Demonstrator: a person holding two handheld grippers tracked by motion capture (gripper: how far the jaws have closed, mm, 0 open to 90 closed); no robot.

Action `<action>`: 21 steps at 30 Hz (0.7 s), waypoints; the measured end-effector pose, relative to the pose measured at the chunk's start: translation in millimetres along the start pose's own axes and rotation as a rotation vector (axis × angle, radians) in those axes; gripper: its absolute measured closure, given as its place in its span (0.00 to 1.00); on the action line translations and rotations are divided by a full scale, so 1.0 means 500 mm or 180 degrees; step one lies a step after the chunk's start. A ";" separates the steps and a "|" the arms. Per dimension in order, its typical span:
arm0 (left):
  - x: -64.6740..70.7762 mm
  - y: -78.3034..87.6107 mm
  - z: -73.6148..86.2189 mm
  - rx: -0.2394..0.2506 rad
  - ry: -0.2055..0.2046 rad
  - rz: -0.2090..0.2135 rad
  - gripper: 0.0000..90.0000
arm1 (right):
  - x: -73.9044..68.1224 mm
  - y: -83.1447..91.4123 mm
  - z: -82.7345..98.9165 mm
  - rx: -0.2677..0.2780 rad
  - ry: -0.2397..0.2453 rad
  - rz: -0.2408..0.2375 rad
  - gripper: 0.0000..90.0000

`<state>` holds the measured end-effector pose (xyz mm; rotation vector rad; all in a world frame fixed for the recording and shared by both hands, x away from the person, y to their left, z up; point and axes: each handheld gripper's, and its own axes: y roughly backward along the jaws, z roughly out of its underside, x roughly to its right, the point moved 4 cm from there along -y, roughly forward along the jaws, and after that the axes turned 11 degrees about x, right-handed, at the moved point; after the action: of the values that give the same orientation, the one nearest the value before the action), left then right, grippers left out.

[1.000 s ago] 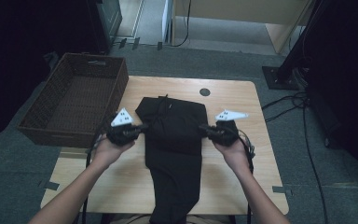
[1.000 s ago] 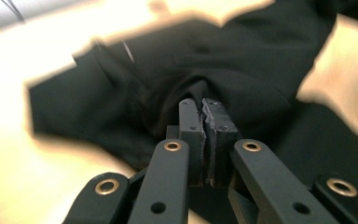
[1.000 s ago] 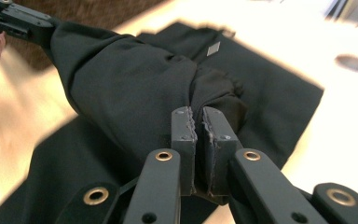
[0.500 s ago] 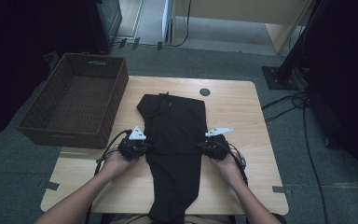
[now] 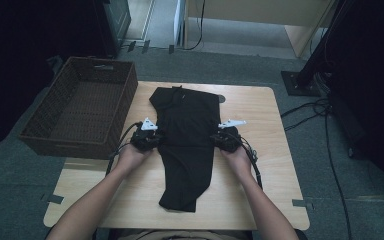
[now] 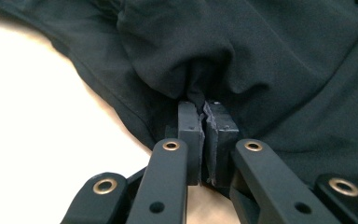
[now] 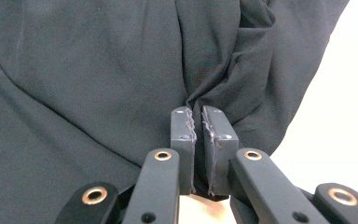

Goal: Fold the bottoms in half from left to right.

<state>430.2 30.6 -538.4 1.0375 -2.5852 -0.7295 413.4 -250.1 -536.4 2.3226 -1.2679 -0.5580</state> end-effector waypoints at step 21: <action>0.038 0.125 -0.075 0.0571 0.0016 0.0083 0.97 | -0.032 0.116 -0.098 0.0413 0.0093 -0.0099 0.91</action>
<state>396.6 42.7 -471.9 1.0518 -2.6940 -0.4949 392.4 -256.0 -461.8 2.4510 -1.2915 -0.4626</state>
